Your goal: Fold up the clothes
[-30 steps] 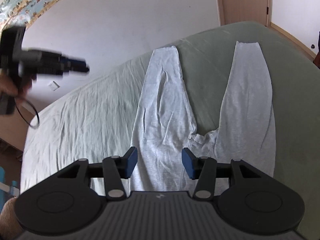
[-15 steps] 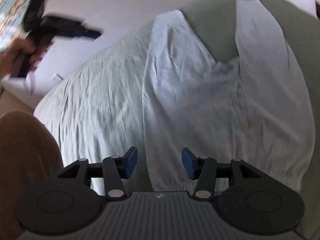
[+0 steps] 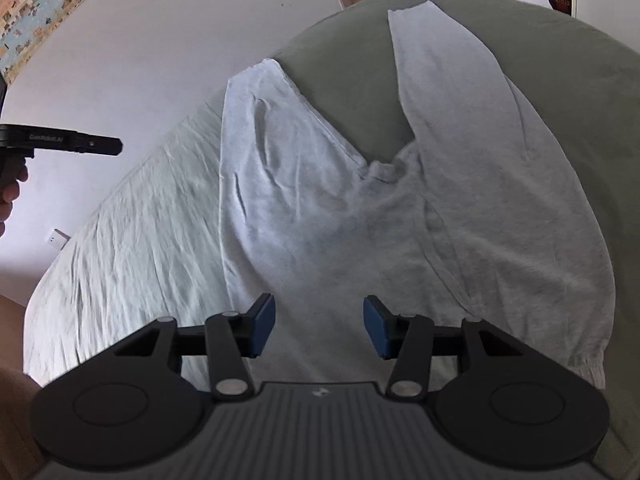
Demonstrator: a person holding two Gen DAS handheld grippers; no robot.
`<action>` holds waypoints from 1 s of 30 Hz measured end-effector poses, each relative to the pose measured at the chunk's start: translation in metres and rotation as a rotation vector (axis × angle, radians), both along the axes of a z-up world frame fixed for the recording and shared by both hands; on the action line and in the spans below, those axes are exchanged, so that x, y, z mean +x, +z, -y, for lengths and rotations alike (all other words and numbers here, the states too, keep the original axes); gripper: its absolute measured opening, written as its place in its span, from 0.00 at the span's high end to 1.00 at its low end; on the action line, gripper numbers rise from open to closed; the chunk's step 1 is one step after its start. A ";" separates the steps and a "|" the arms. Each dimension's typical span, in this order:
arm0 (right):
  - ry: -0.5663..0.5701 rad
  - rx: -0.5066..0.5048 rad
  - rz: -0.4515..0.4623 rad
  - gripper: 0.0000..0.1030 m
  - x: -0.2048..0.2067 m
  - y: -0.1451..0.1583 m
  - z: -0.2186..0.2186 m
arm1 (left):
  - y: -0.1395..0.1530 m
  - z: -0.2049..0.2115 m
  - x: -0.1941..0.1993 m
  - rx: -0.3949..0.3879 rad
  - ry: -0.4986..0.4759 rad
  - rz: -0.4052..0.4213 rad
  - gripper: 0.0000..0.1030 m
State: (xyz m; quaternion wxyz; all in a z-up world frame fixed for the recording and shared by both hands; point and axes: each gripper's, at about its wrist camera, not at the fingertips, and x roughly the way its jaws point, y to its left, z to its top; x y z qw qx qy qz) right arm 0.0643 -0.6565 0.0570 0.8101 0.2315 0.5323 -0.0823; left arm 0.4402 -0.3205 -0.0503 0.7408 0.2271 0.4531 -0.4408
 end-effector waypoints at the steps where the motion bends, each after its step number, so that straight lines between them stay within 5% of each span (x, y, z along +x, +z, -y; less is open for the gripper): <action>1: 0.000 -0.011 0.003 0.50 0.003 0.002 -0.004 | 0.001 0.001 0.002 -0.009 -0.003 -0.003 0.71; 10: 0.039 -0.111 -0.015 0.49 0.019 0.030 -0.022 | 0.002 0.005 0.013 -0.028 -0.014 -0.034 0.71; 19: 0.233 -0.123 -0.078 0.49 0.001 0.001 -0.051 | -0.015 0.005 0.010 -0.019 -0.011 -0.059 0.71; 23: 0.277 -0.114 -0.099 0.38 -0.008 -0.011 -0.058 | -0.020 0.002 0.003 -0.013 -0.014 -0.067 0.71; 30: 0.370 -0.179 -0.099 0.36 -0.016 -0.019 -0.075 | -0.024 -0.003 -0.003 -0.019 0.002 -0.070 0.71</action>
